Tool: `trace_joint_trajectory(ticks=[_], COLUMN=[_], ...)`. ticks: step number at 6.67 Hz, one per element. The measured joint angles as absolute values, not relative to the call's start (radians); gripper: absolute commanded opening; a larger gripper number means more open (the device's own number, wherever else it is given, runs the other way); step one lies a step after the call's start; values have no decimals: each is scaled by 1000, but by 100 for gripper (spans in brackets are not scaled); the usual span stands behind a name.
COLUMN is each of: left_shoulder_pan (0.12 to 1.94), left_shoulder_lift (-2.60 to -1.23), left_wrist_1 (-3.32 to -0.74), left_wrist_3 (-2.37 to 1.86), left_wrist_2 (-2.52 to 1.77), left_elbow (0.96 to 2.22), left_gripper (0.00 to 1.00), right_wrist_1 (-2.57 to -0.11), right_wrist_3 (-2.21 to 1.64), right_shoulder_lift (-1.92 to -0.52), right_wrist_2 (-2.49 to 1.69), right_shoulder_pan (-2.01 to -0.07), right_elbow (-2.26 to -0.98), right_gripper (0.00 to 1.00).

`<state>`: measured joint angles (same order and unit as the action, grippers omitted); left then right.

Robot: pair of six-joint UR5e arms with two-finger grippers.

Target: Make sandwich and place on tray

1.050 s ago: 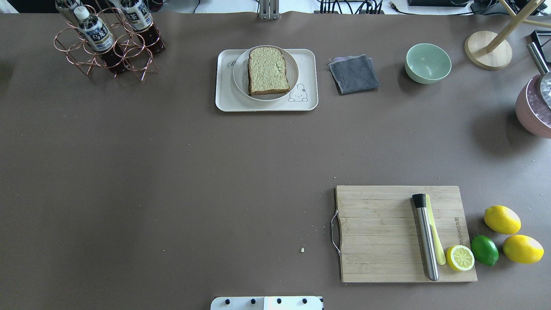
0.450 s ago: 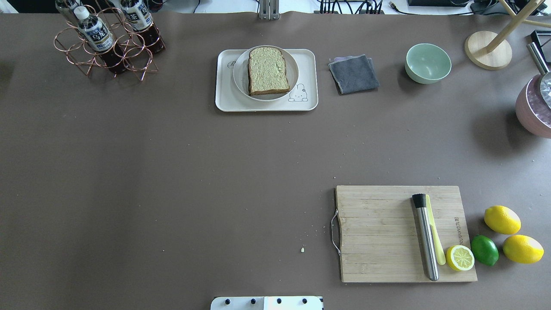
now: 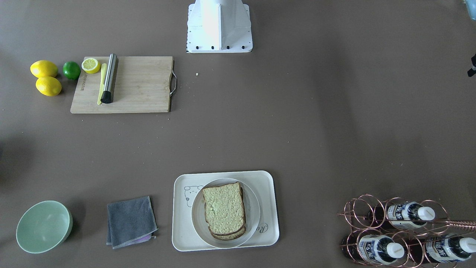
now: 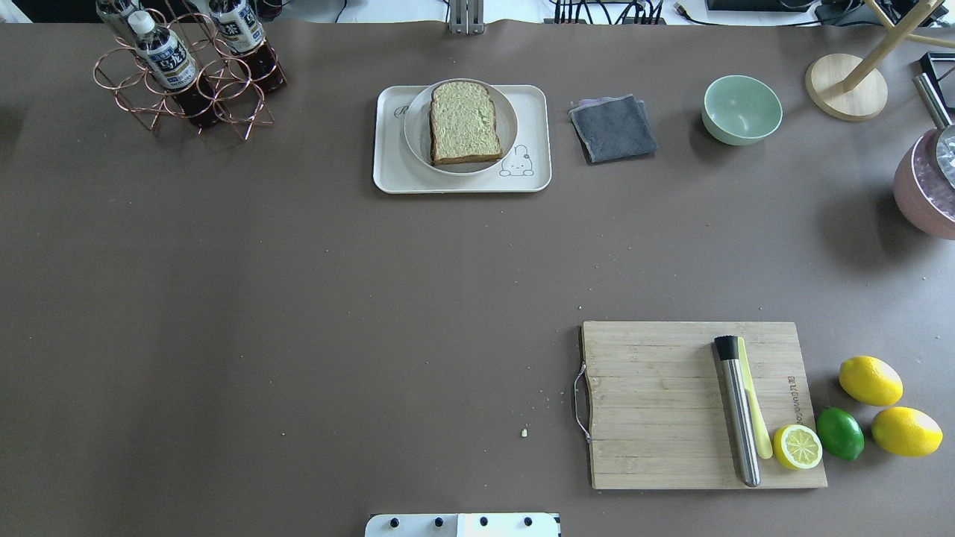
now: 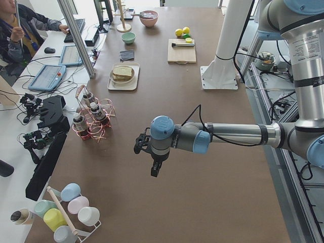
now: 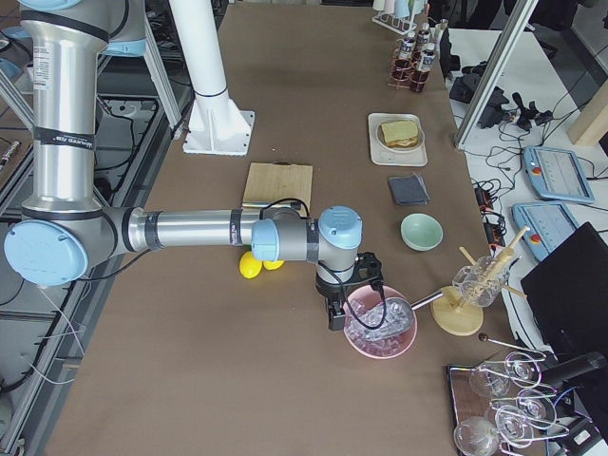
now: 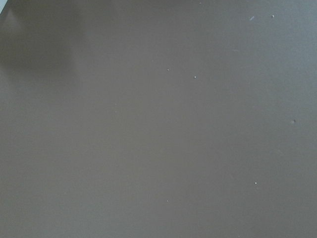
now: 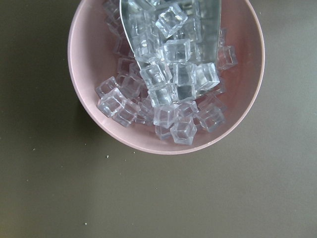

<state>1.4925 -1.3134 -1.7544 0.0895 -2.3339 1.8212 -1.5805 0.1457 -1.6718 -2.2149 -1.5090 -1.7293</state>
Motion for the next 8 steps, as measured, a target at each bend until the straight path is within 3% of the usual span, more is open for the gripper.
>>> trace_joint_trajectory(ticks=[8], left_shoulder_pan=[1491], left_shoulder_lift=[-1305], left_wrist_1=[-1743], left_wrist_3=[81], left_wrist_2=[-2330], left_elbow=[1828], left_gripper=[97], right_wrist_1=[-1577], right_wrist_3=[139], right_shoulder_lift=[-1705], right_wrist_2=[-2245], right_shoulder_pan=[-1527], right_elbow=[-1759], right_gripper=[100])
